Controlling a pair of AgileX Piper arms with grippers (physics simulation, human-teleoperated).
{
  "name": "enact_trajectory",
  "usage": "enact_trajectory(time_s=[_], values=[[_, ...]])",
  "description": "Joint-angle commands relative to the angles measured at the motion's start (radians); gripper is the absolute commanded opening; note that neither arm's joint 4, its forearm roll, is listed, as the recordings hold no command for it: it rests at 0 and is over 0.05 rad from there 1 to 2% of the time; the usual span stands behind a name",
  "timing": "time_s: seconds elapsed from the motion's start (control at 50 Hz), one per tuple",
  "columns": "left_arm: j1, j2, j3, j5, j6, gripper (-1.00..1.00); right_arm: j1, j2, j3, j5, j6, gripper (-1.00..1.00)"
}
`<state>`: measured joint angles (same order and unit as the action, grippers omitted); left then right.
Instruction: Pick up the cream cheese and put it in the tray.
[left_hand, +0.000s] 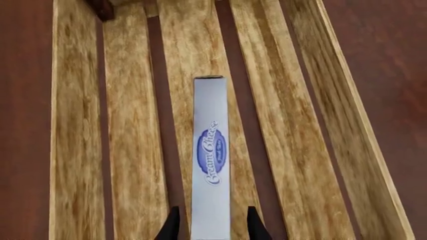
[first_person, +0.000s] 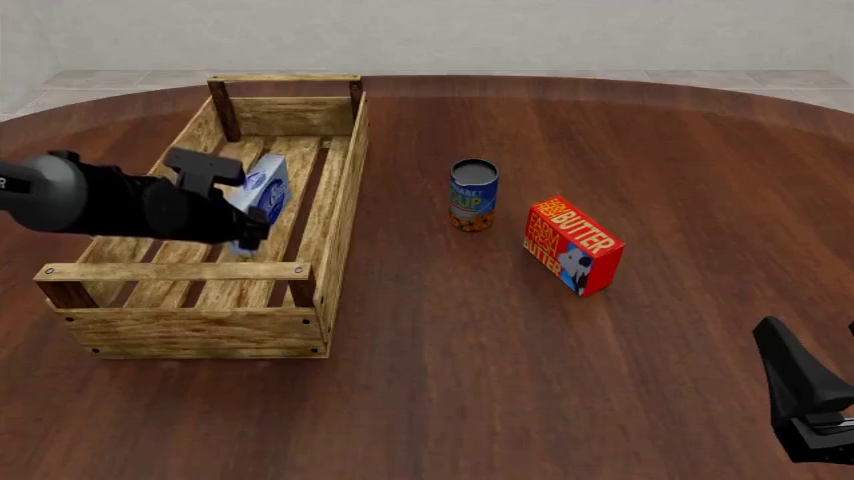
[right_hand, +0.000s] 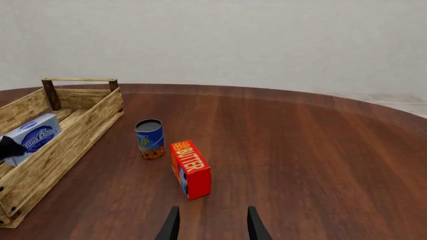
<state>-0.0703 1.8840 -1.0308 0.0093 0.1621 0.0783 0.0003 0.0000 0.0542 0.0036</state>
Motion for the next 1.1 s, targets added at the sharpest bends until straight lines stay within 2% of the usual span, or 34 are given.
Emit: enact_trajectory(time_s=[0.02,0.54,1.1], values=[[-0.003,-0.042,0.0,0.016,-0.002,1.0,0.002,0.0,0.0,0.001,-0.001,1.0],[-0.058,-0.197,0.026,0.057,0.001,1.0,0.001,0.0,0.0,0.004,-0.001,1.0],[-0.085,-0.474,0.218,-0.03,0.005,1.0,0.006,0.0,0.0,0.003,-0.005,1.0]])
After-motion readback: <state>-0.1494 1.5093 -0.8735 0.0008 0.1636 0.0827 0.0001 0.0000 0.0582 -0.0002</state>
